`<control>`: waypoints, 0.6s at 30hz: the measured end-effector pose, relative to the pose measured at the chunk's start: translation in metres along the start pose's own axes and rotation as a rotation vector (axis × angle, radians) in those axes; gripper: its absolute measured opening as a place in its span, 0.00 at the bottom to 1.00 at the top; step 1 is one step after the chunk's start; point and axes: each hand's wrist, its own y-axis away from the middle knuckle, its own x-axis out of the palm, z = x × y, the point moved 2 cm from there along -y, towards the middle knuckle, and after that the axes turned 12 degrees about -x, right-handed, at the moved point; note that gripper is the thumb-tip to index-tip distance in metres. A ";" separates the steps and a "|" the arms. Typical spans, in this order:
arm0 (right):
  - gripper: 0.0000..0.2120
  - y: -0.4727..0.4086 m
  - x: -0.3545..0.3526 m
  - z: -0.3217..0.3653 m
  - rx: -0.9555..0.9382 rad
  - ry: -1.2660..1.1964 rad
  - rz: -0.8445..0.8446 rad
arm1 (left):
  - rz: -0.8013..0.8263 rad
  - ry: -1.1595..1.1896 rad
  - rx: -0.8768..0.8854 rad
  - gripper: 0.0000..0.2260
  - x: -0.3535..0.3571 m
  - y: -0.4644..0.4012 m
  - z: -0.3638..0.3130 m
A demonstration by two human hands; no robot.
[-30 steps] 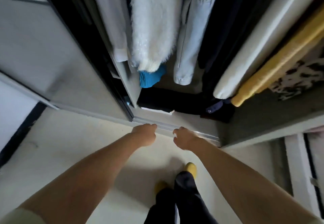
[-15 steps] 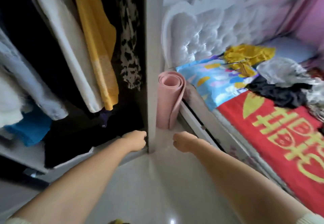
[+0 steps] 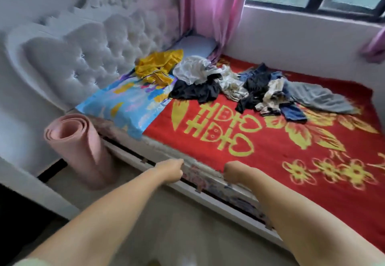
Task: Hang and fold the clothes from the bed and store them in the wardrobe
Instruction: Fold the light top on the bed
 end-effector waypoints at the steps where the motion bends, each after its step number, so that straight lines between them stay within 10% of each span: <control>1: 0.14 0.001 0.002 -0.017 0.022 -0.024 -0.001 | 0.010 -0.013 0.029 0.21 -0.003 -0.010 -0.016; 18: 0.16 -0.051 -0.062 -0.189 0.369 -0.376 -0.202 | 0.050 -0.286 0.338 0.19 -0.103 -0.223 -0.184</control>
